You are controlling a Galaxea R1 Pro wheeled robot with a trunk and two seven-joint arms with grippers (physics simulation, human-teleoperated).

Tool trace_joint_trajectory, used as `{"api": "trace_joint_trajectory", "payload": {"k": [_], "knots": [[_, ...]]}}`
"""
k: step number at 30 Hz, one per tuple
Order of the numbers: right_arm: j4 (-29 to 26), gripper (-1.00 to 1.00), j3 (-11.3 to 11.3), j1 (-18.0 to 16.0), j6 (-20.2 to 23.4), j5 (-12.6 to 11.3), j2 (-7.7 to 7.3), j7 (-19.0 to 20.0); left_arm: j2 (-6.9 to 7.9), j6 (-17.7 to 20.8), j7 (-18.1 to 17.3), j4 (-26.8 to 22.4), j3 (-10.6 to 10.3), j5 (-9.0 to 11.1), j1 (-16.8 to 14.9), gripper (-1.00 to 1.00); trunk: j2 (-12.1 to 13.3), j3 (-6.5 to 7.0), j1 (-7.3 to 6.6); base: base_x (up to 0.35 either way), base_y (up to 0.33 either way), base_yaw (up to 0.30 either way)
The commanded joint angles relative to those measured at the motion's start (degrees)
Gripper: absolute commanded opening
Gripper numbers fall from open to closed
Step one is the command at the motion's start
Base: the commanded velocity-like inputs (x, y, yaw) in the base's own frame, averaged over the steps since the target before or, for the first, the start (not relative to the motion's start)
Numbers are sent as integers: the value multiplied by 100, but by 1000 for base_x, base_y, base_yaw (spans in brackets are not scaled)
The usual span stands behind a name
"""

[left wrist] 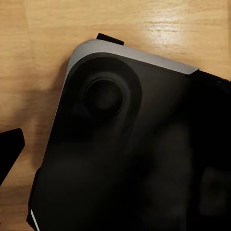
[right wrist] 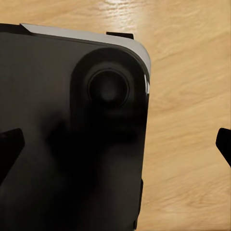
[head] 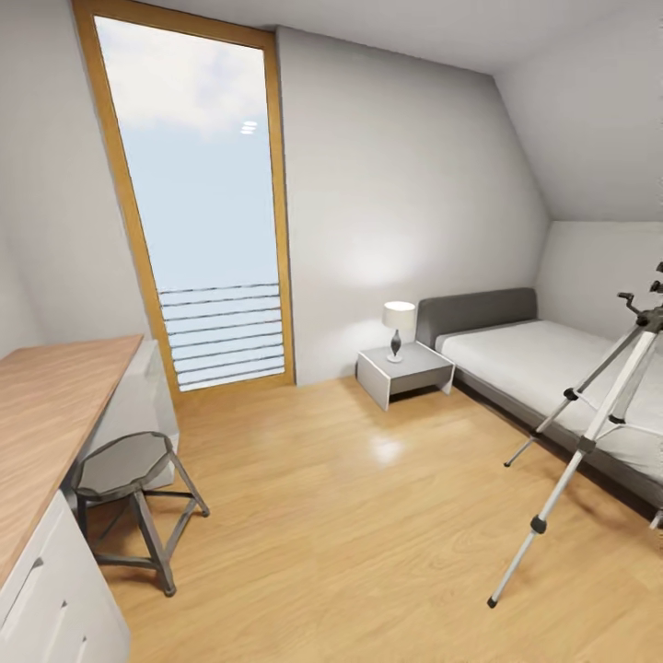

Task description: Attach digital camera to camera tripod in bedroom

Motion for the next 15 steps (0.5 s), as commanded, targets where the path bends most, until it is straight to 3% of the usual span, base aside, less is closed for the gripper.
{"api": "trace_joint_trajectory", "payload": {"k": [1, 15], "knots": [[3, 100, 3, -2, -16, 32, -5, -2, -1, -5, 0, -12, 23, 14, 3, 100, -2, -4, 0, 0, 0, -77], [3, 100, 6, -2, -11, 34, -21, 0, -4, -5, 0, -22, 12, 13, 2, 100, -2, -4, 0, 0, 0, -13]]}}
